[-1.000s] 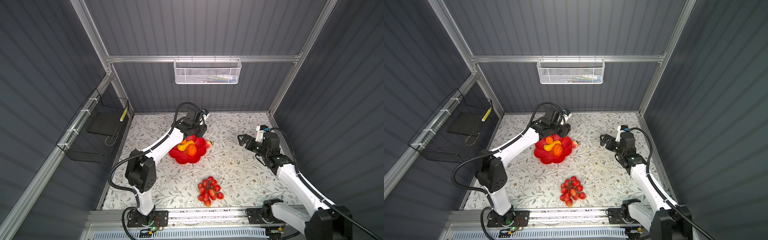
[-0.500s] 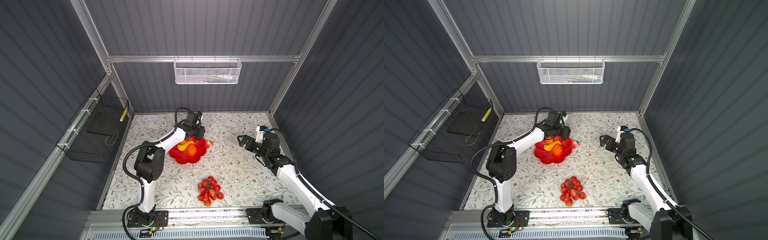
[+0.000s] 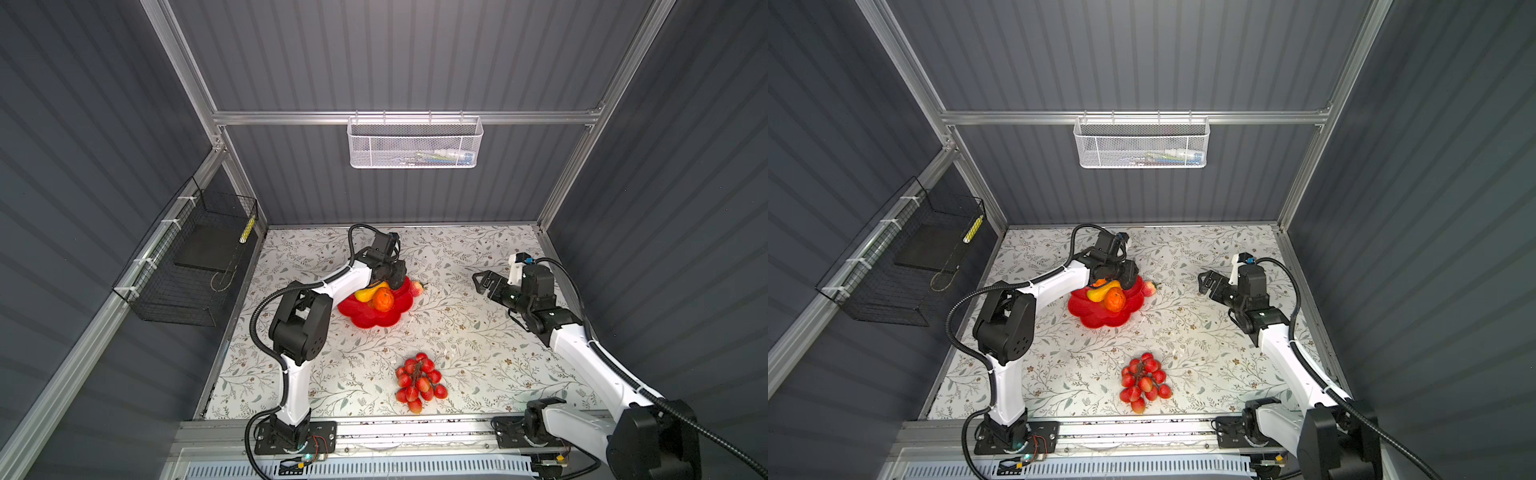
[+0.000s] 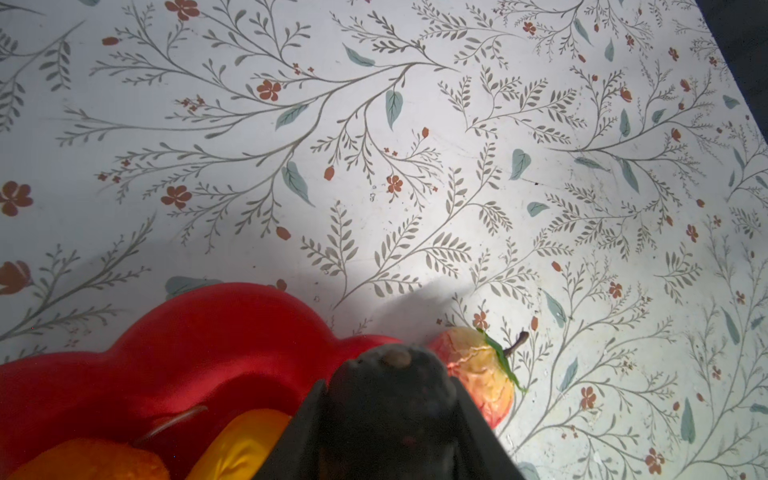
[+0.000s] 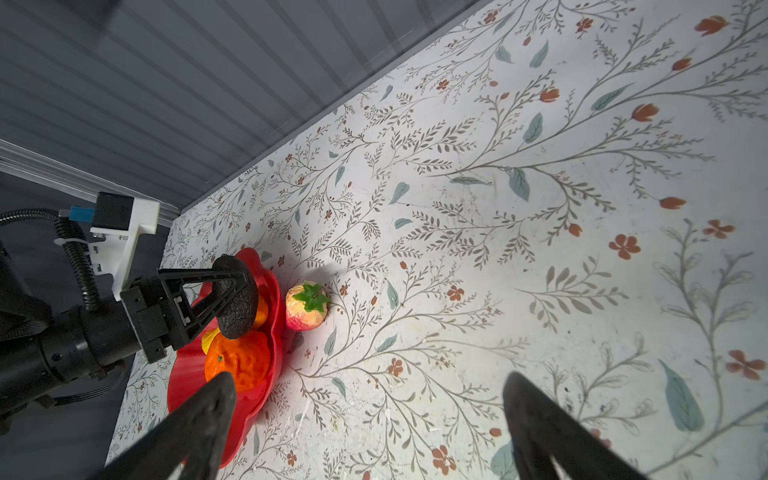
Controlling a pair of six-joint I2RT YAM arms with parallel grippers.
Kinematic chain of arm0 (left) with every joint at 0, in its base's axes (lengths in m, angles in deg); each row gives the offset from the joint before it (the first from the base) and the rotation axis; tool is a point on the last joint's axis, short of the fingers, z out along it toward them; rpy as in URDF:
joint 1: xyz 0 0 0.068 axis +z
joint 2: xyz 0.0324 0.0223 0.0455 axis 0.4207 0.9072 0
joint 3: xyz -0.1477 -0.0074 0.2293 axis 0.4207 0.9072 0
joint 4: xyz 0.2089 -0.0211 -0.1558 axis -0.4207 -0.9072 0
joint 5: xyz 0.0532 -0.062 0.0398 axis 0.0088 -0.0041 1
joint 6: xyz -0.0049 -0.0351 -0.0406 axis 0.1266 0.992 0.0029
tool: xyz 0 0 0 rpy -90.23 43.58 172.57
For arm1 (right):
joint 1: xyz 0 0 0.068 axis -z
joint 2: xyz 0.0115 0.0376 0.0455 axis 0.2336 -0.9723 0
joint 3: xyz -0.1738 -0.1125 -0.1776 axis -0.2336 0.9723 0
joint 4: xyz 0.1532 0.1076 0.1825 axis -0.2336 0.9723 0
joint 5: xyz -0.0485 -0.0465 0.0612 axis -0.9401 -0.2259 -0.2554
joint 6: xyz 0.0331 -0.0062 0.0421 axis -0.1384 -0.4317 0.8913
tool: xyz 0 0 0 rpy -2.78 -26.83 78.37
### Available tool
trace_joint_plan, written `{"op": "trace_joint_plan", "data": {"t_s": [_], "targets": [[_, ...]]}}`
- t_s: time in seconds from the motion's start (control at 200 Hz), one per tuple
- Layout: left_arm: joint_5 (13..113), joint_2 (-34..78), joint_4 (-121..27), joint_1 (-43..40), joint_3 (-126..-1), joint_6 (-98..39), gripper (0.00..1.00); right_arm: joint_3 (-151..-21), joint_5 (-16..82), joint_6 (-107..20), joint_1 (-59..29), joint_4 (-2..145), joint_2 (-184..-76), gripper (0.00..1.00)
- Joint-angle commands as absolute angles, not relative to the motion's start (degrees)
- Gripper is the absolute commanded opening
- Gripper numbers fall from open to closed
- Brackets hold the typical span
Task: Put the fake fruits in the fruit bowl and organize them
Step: 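Lower the avocado into the red bowl with the left gripper and release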
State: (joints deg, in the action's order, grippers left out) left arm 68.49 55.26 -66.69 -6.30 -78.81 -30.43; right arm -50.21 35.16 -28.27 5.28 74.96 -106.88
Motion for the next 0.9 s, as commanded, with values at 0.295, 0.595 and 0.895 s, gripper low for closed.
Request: {"op": "trace_joint_plan", "data": {"t_s": [0.295,0.595,0.895], "targets": [[74.32,51.63,-66.71,-6.48,-77.00,-29.44,0.64,-54.44,39.03,-28.13,5.38,75.04,-115.15,0.97],[83.00,39.96,-63.31,-6.50,-74.23,-32.86,0.72,-62.00,43.53,-26.23,0.03,73.44,-129.25,0.92],[96.90,18.95,-58.80,-6.24,-59.42,-40.81,0.92,-70.63,46.91,-19.88,-6.01,68.67,-144.48,0.90]]}}
